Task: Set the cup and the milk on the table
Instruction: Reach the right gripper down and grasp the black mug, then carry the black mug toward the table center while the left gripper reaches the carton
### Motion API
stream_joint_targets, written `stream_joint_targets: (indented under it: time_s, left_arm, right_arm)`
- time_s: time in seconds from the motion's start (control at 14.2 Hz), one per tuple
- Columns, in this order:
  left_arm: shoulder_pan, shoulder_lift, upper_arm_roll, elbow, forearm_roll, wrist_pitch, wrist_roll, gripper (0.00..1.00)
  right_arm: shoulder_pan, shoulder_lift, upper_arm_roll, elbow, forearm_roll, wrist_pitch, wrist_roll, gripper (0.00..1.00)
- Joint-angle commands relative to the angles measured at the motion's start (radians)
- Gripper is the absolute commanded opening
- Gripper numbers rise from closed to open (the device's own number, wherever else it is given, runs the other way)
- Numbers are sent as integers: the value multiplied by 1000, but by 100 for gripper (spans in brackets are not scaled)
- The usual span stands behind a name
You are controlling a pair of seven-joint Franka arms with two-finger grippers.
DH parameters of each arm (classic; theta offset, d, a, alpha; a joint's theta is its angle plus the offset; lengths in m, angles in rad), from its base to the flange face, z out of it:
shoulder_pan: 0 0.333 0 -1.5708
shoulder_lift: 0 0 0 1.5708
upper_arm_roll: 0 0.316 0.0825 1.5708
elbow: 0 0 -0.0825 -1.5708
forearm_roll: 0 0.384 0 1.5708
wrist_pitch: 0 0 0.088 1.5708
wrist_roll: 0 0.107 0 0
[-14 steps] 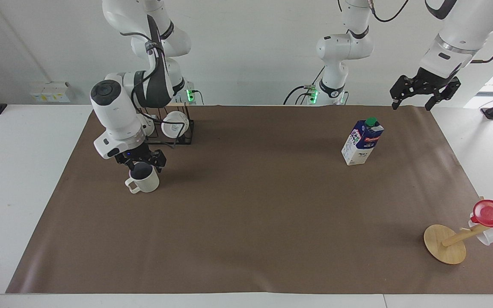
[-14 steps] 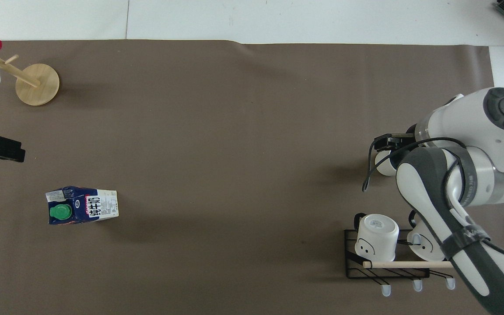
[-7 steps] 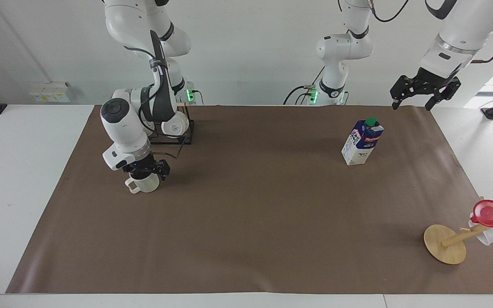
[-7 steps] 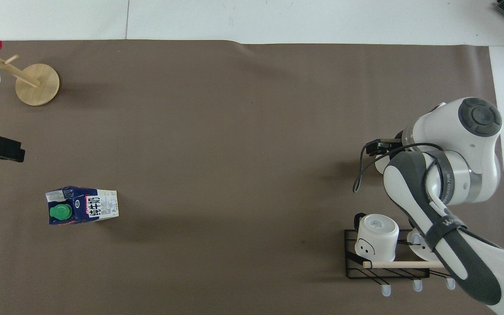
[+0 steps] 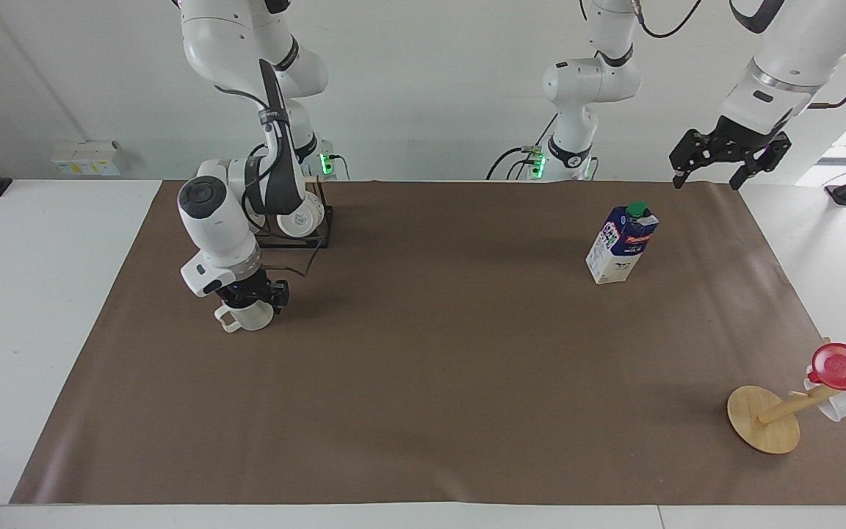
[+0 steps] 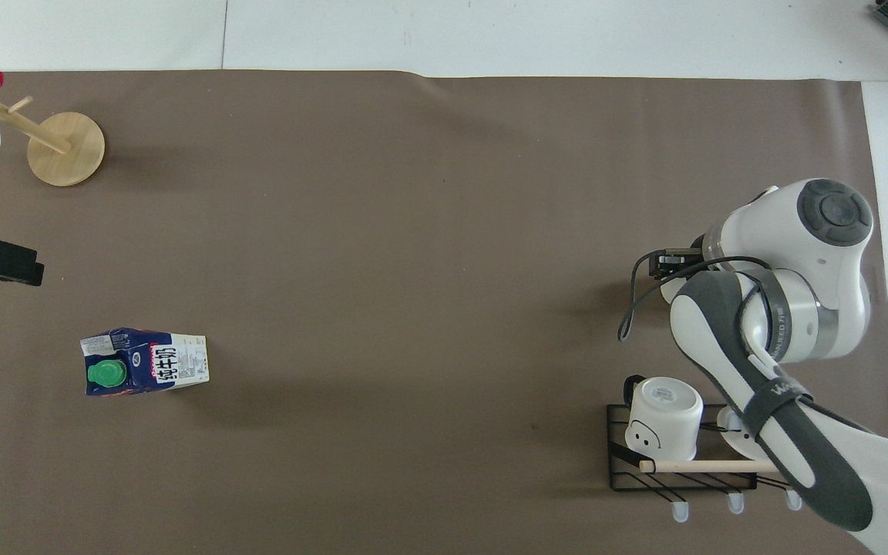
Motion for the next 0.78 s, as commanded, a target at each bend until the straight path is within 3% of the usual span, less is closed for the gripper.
stream_joint_targets:
  time_s: [0.0, 0.35, 0.71]
  left_arm:
    - [17, -2, -8, 19, 5, -22, 10, 100]
    - [17, -2, -8, 19, 5, -23, 10, 100]
    - [30, -2, -8, 19, 5, -23, 10, 100]
  right_arm:
    - [-4, 2, 2, -2, 20, 20, 20, 0]
    - [-6, 36, 2, 72, 63, 16, 54, 0]
    - [12, 4, 9, 118, 76, -6, 143, 0]
